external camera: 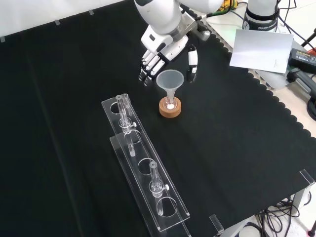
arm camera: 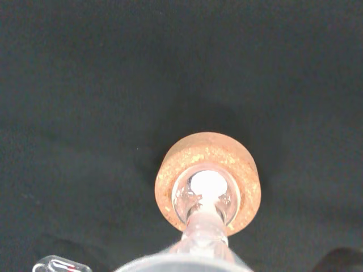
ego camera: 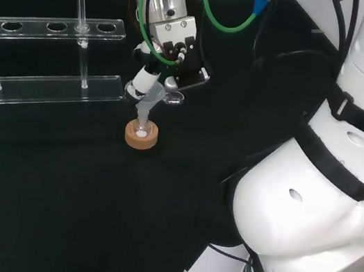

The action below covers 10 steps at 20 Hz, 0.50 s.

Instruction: Remove the funnel from the round-bottom flask.

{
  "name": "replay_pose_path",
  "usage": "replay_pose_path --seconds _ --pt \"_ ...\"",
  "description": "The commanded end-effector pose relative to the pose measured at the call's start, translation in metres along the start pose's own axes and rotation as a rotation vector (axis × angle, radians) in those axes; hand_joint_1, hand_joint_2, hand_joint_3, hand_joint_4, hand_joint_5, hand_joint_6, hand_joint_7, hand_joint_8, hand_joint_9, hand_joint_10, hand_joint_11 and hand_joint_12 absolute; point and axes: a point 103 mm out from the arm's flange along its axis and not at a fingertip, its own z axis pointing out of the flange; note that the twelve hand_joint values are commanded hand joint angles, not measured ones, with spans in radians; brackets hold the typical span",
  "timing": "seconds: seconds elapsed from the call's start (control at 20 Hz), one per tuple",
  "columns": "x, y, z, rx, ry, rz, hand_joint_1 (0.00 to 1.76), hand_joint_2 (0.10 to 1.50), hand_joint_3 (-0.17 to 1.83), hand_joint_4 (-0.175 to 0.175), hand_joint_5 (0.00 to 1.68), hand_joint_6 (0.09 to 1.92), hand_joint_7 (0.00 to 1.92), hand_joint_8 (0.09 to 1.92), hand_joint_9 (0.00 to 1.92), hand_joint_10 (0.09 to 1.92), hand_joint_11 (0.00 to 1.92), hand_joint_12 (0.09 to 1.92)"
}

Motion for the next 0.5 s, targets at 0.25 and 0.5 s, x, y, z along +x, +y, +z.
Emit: replay_pose_path --seconds 0.25,0.5 --pt "0.004 0.010 0.016 0.018 -0.016 0.002 0.61 0.69 0.22 -0.002 0.00 0.09 0.00 0.09 0.00 0.80 0.18 1.51" --pt "0.007 0.012 0.028 0.029 -0.042 0.022 0.61 0.70 0.21 -0.006 0.00 0.09 0.06 0.09 0.08 0.88 0.23 1.49"
